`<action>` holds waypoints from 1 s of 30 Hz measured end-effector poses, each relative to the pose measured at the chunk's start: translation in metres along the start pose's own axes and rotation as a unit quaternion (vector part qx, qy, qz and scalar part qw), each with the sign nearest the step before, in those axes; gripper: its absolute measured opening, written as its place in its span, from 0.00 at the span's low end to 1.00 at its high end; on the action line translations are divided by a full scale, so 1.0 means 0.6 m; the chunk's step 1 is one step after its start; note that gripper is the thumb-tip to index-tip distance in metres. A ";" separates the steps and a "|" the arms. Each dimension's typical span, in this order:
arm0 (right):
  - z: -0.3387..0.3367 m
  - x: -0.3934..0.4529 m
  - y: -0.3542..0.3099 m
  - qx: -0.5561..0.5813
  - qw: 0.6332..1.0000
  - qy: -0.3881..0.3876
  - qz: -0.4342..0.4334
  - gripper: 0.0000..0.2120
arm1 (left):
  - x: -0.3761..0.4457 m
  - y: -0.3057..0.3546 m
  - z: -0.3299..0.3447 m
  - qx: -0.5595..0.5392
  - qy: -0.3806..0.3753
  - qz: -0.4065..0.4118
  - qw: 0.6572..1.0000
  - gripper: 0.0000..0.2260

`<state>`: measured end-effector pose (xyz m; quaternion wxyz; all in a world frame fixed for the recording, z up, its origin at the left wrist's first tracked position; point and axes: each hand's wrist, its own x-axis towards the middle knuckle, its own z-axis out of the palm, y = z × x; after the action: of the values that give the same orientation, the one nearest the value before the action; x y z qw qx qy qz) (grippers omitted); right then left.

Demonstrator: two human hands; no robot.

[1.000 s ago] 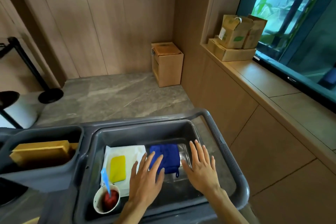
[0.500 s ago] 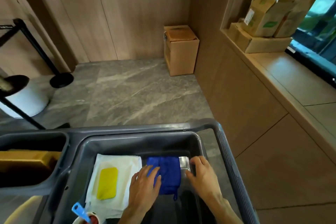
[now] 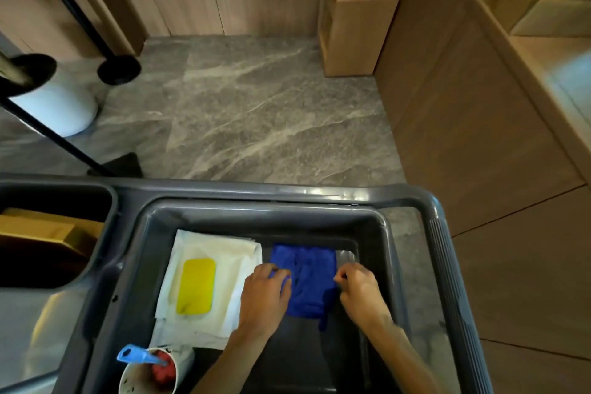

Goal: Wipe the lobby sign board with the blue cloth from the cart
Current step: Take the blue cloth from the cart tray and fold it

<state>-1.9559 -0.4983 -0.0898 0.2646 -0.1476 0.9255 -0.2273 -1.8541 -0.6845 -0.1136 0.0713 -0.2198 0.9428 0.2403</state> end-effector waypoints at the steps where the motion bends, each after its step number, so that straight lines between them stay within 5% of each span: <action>1: 0.010 0.008 -0.001 -0.006 1.000 -0.006 0.000 0.11 | 0.008 -0.005 0.005 -0.005 -0.003 0.006 1.000 0.13; 4: 0.034 0.030 -0.006 -0.015 1.000 0.002 0.004 0.08 | 0.033 -0.016 0.017 -0.004 -0.017 0.033 0.999 0.17; 11: 0.110 0.075 -0.008 -0.056 0.996 0.028 -0.060 0.18 | 0.063 -0.043 0.051 0.073 -0.080 0.011 0.994 0.34; 25: 0.109 0.043 0.036 -0.181 0.978 0.049 -0.090 0.25 | 0.046 -0.077 0.039 0.058 -0.049 -0.045 0.996 0.25; 27: 0.116 0.052 0.030 -0.147 0.984 0.082 -0.056 0.19 | 0.050 -0.073 0.040 0.071 -0.041 -0.047 0.996 0.24; 30: 0.127 0.064 0.014 0.052 0.991 0.117 0.032 0.08 | 0.057 -0.066 0.044 0.090 -0.020 -0.048 0.995 0.20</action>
<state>-1.9459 -0.5326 -0.1680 0.1686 -0.0766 0.9413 -0.2822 -1.8662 -0.7162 -0.1616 0.1210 -0.2528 0.9472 0.1555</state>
